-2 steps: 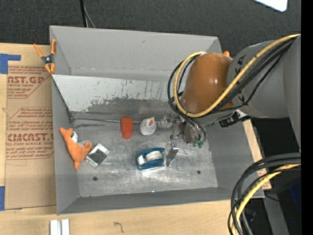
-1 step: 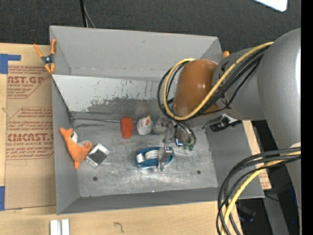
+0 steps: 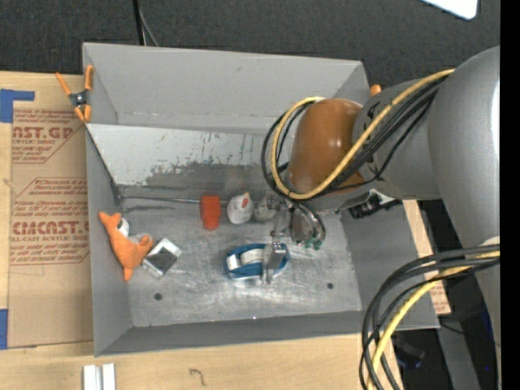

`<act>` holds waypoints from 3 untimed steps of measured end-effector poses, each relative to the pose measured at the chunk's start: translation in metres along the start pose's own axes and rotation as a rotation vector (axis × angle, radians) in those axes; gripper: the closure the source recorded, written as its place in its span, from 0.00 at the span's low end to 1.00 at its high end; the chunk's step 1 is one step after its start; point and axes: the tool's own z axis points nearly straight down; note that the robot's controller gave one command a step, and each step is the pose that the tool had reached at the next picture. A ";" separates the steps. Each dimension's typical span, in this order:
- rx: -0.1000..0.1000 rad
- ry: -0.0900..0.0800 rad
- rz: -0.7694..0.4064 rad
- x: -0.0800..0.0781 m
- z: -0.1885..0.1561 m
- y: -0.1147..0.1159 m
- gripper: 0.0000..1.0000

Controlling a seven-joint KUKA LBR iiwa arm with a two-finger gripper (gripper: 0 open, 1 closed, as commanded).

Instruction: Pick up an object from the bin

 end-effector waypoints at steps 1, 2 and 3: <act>0.000 0.000 0.000 0.000 0.000 0.000 1.00; 0.000 0.000 0.000 0.000 0.000 0.000 1.00; 0.000 0.000 0.000 0.000 0.000 0.000 1.00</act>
Offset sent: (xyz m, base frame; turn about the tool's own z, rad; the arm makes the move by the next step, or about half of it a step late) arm -0.0001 0.0000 0.0437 -0.0001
